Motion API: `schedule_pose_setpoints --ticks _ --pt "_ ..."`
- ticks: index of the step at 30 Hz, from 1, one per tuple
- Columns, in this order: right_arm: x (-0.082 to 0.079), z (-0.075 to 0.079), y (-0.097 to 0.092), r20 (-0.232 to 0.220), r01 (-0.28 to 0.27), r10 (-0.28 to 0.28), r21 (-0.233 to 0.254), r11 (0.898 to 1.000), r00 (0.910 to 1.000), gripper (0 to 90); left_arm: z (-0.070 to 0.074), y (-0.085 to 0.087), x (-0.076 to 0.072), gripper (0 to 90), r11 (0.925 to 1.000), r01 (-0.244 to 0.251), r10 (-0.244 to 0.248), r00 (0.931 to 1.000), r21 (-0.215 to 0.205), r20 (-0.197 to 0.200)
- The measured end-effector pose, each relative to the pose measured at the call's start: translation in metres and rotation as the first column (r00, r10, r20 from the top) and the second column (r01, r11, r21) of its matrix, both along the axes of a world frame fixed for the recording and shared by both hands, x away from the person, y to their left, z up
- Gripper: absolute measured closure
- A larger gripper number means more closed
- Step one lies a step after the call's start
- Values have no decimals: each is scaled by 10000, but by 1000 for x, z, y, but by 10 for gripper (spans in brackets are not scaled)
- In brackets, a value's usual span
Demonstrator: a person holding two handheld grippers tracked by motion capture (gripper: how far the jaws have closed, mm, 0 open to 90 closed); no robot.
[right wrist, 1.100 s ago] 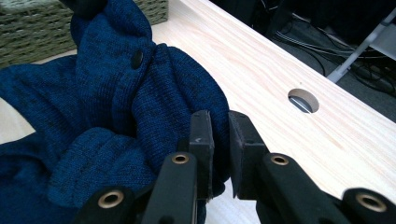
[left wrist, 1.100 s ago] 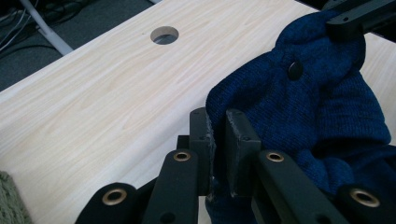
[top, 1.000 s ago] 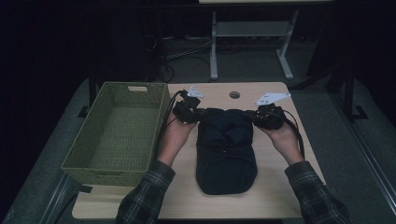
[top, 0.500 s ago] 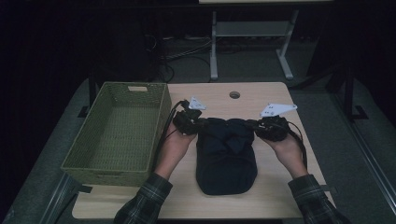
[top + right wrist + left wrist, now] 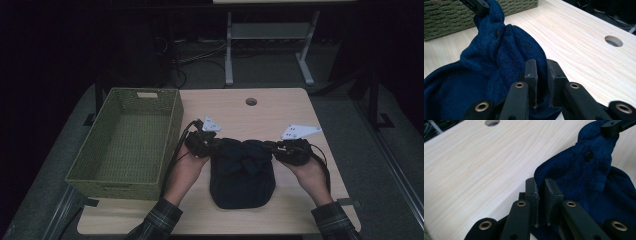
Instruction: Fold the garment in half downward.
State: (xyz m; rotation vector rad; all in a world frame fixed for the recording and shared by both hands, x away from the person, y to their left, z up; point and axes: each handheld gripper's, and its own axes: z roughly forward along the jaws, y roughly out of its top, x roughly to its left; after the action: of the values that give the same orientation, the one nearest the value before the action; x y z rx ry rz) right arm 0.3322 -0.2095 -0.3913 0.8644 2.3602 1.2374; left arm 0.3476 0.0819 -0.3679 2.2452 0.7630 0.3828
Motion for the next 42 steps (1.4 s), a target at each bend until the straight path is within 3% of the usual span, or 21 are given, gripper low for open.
schedule_pose_setpoints --ticks 12,21,32,42 --pt "-26 -17 -1 -290 -265 268 114 9996 9992 781 -17 -2 -26 823 9991 373 -367 9989 218 -285" --pt "-47 -27 -1 -550 -501 510 168 9986 9972 772 -34 2 -41 820 9978 590 -568 9957 288 -727" --pt "-72 -46 2 -1118 -822 831 124 9965 9902 766 -52 8 -64 816 9954 891 -841 9891 362 -1208" --pt "-87 -60 3 -1624 -902 919 179 9958 9824 762 -61 8 -79 809 9945 994 -942 9869 337 -1309"
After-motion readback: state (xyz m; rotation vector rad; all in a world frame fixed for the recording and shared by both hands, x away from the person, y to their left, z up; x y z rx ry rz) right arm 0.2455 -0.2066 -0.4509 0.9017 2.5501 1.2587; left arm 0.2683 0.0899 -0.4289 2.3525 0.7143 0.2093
